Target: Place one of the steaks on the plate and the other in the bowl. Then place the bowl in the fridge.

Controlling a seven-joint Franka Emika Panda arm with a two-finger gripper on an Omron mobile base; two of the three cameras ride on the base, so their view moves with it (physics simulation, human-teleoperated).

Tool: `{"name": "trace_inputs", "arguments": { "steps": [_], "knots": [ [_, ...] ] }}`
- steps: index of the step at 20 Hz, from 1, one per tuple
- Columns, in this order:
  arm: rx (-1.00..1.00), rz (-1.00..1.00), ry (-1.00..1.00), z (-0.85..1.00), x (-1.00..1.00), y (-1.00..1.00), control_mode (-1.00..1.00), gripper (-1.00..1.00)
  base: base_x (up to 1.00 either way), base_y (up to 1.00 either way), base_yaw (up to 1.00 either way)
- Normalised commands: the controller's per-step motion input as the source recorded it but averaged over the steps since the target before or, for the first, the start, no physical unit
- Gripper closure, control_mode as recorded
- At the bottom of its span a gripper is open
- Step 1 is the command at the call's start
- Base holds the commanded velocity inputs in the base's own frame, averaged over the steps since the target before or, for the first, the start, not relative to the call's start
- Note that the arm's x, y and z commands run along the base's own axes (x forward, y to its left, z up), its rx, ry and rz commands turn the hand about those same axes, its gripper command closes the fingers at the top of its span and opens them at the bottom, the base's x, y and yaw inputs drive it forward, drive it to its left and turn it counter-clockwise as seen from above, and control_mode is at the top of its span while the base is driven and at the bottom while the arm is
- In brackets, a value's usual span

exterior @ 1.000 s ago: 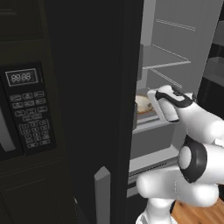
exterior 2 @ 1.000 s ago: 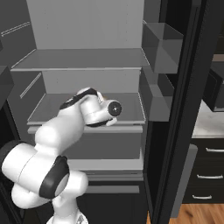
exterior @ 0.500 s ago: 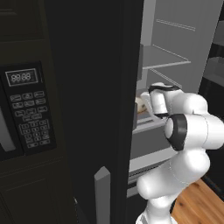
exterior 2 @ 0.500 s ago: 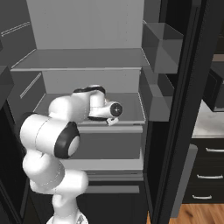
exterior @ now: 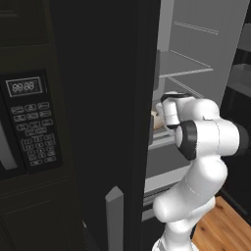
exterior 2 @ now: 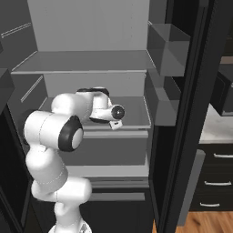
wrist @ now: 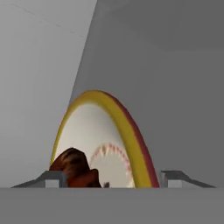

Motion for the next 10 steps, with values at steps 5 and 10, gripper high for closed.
{"name": "trace_inputs", "arguments": {
  "steps": [5,10],
  "knots": [
    [0.00,0.00,0.00,-0.04,0.18,0.03,-1.00,-1.00,0.00,0.00,0.00],
    [0.01,-0.01,-0.06,0.14,-0.76,-0.28,-1.00,-1.00,0.00,0.00,0.00]
  ]
}}
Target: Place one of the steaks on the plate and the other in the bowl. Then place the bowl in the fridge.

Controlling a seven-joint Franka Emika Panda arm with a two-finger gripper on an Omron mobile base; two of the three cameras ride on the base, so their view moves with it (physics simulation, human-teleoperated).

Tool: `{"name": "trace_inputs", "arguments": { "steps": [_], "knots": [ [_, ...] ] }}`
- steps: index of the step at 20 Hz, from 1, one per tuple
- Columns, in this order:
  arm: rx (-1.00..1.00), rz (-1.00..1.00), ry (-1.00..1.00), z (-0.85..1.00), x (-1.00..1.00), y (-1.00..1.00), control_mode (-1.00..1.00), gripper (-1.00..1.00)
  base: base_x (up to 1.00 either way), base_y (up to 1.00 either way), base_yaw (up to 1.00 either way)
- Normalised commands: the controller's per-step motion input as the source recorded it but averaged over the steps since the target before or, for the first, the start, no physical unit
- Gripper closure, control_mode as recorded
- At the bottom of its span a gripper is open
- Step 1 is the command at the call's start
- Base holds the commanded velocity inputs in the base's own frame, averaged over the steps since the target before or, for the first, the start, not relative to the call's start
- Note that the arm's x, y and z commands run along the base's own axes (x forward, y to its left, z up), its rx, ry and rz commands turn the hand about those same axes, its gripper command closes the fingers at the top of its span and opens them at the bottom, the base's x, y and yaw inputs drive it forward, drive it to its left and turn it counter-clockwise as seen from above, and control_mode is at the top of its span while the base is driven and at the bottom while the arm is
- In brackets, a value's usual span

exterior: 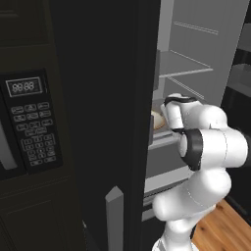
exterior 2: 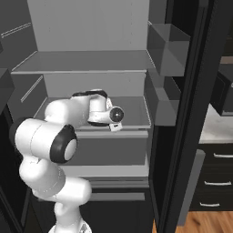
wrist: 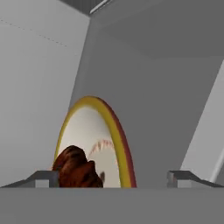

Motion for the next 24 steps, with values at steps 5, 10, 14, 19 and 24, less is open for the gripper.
{"name": "trace_inputs", "arguments": {
  "steps": [5,10,14,19,24],
  "knots": [
    [0.01,0.00,-0.18,0.67,-0.98,-0.23,-1.00,-1.00,0.00,0.00,0.00],
    [0.00,0.09,-0.18,1.00,-0.74,-0.05,-1.00,-1.00,0.00,0.00,0.00],
    [0.00,0.09,-0.02,1.00,-0.77,0.00,-1.00,-1.00,0.00,0.00,0.00],
    [0.00,0.04,0.11,0.96,-0.94,0.00,-1.00,-1.00,0.00,0.00,0.00],
    [0.00,0.00,0.24,0.63,-1.00,0.00,-1.00,-1.00,0.00,0.00,0.00]
  ]
}}
